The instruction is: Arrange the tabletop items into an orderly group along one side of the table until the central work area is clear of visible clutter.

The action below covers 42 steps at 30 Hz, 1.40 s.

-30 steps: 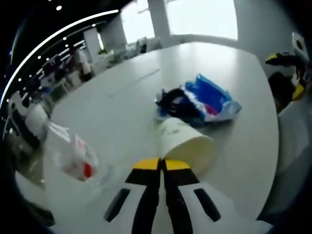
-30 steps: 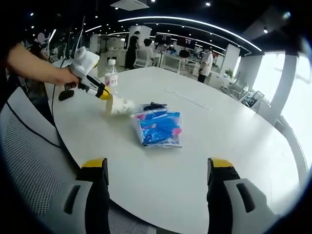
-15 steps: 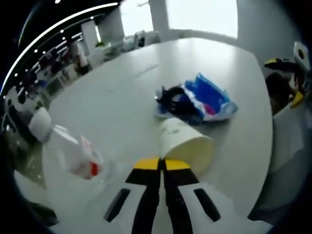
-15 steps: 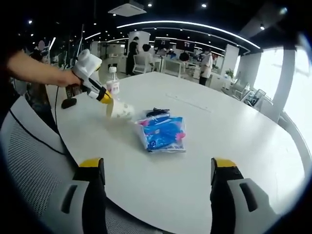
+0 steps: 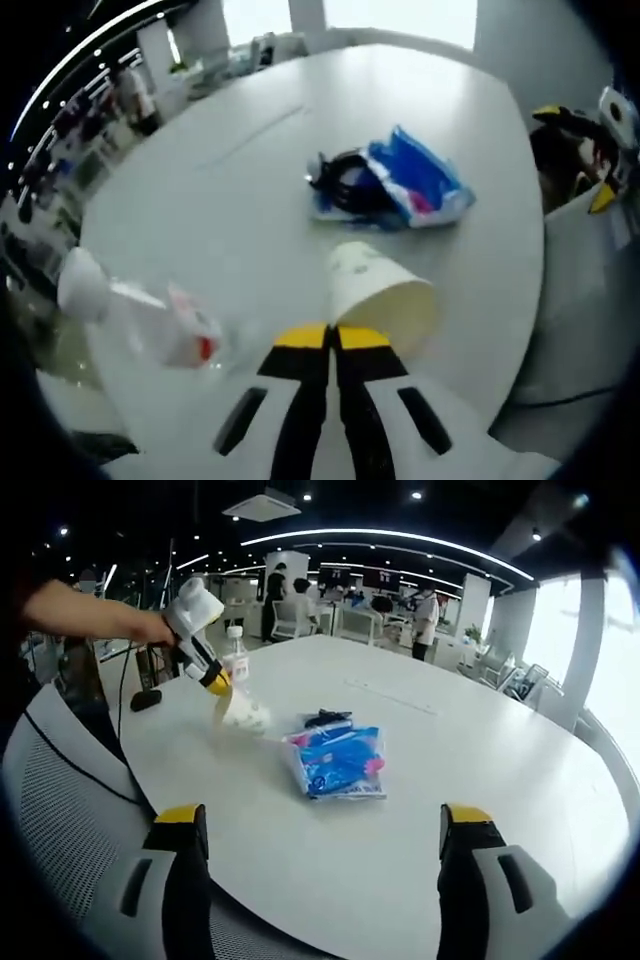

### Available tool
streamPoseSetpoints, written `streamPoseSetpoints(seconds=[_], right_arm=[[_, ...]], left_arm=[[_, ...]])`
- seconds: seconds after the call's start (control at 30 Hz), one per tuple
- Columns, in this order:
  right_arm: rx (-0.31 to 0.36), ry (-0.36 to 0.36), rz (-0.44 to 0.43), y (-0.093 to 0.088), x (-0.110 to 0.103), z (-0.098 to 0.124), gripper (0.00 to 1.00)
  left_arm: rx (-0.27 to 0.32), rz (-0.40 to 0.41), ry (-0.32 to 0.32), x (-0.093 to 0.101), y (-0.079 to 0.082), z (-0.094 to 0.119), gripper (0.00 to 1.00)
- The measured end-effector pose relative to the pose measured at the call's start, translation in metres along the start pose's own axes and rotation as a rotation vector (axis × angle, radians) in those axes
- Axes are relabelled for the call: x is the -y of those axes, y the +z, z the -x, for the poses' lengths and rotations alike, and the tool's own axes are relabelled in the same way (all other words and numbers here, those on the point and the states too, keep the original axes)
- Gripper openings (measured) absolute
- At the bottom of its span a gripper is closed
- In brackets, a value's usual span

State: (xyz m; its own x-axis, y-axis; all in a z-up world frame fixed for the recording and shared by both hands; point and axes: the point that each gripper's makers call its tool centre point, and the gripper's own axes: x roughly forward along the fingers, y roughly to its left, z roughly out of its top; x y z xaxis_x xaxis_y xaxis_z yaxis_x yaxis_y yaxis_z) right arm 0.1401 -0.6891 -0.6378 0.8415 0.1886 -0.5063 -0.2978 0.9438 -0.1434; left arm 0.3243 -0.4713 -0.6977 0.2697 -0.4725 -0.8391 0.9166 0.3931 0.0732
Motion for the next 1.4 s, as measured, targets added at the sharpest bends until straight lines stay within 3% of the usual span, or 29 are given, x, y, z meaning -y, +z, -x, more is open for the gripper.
streamPoseSetpoints(seconds=[0.7, 1.4], right_arm=[[-0.003, -0.029, 0.011, 0.000, 0.006, 0.002, 0.93], [-0.013, -0.040, 0.020, -0.001, 0.008, 0.002, 0.90]], left_arm=[[-0.179, -0.197, -0.088, -0.016, 0.017, 0.014, 0.00], [-0.341, -0.386, -0.111, -0.039, 0.029, 0.017, 0.00]])
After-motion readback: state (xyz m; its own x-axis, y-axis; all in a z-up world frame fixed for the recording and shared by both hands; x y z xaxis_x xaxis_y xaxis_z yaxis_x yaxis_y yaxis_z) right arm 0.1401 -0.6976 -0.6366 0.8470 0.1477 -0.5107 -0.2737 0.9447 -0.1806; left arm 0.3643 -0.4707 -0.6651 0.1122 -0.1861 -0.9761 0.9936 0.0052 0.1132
